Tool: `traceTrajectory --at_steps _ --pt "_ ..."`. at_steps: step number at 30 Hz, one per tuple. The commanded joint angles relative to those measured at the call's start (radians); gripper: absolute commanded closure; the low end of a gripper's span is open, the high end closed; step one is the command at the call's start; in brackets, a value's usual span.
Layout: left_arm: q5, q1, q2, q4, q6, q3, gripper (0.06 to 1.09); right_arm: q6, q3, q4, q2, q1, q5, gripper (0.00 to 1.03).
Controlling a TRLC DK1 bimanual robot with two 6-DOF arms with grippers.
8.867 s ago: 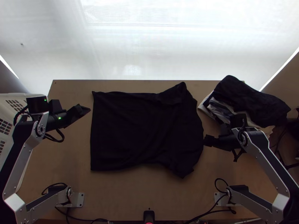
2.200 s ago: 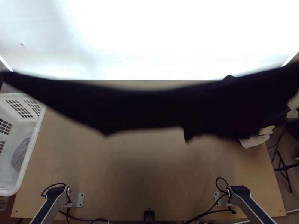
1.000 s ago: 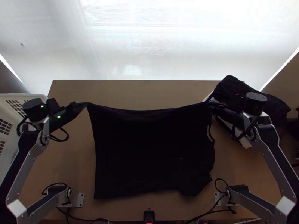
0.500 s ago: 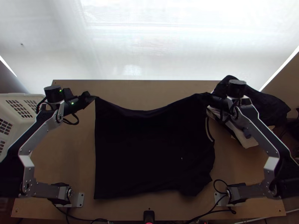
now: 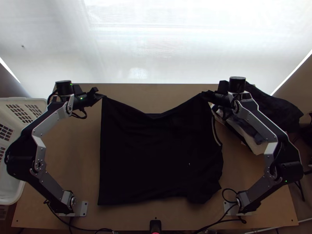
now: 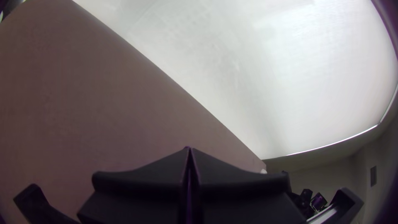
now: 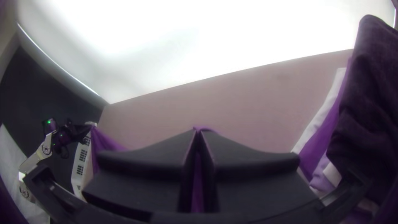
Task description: Fold the t-shirt
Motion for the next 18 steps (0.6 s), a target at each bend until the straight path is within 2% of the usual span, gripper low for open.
traceTrajectory --at_steps 1,18 --pt "0.002 0.007 0.073 -0.019 0.012 0.063 1.05 -0.004 0.057 0.0 0.062 0.001 0.008 1.0" --pt "0.025 0.119 0.079 -0.056 0.067 0.079 1.05 -0.024 0.077 -0.001 0.099 -0.007 0.031 1.0"
